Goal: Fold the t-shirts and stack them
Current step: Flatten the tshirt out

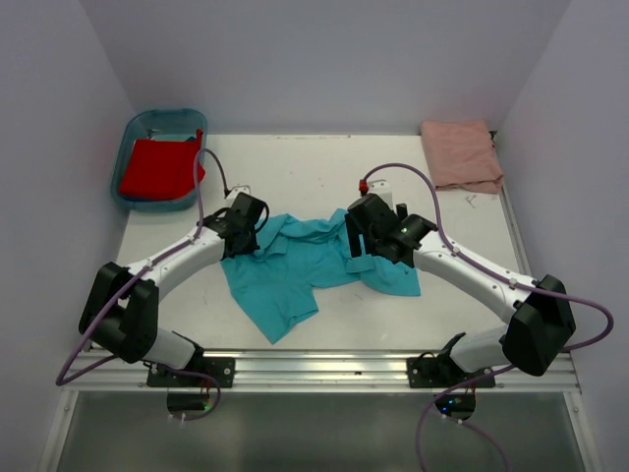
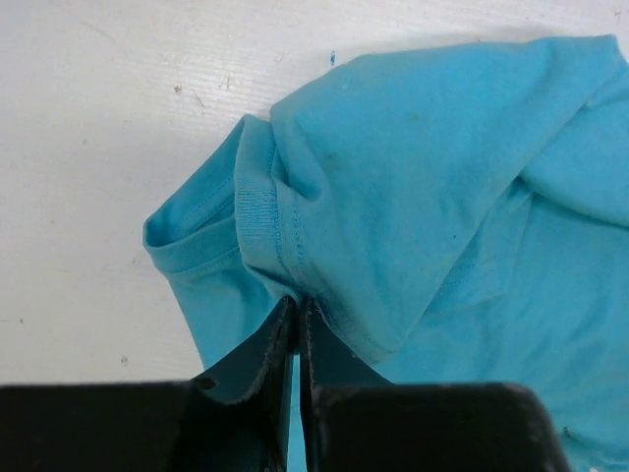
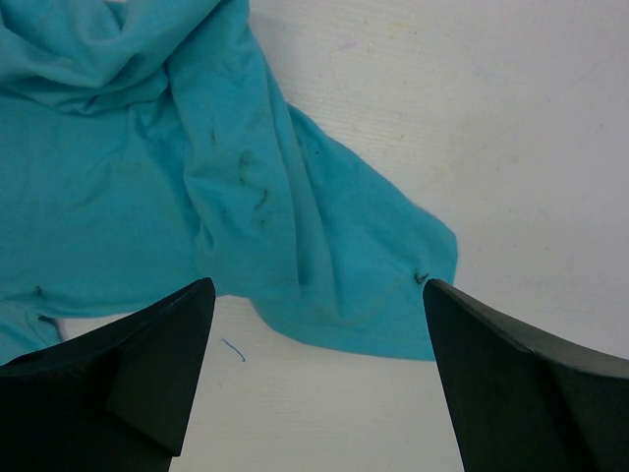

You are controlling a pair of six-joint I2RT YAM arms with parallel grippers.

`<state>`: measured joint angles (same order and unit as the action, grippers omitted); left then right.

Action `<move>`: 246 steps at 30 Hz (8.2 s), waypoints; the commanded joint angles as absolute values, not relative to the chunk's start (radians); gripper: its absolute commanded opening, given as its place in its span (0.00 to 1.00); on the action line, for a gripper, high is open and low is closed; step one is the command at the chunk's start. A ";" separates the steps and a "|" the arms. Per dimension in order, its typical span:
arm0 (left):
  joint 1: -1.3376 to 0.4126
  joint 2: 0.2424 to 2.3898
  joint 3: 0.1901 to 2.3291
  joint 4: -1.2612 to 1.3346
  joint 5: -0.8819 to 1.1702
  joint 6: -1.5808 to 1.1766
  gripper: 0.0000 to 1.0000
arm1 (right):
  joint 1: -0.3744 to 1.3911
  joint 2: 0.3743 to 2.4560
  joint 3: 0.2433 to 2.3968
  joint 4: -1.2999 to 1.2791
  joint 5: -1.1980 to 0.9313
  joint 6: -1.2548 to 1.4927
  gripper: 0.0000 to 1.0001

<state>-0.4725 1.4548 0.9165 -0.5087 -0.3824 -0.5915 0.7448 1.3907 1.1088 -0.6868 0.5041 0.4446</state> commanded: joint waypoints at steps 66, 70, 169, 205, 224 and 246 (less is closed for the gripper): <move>-0.497 1.108 1.338 -0.672 -0.434 -0.580 0.00 | 0.548 1.414 0.876 -0.282 0.035 0.522 0.00; -0.497 1.103 1.335 -0.672 -0.433 -0.578 0.00 | 0.548 1.342 0.908 -0.386 0.179 0.514 0.00; -0.497 1.061 1.198 -0.669 -0.414 -0.603 0.00 | 0.244 1.490 0.903 -0.316 0.393 0.781 0.00; -0.215 0.506 1.508 -0.416 0.363 -0.281 0.00 | 0.245 0.366 1.276 -0.545 0.213 0.270 0.00; -0.216 1.301 1.256 -0.239 -0.170 -0.143 0.00 | 0.242 1.231 1.285 -0.469 0.649 0.454 0.00; -0.101 1.991 1.556 -0.054 -0.157 -0.201 0.00 | 0.210 2.171 1.773 -0.309 0.667 0.470 0.00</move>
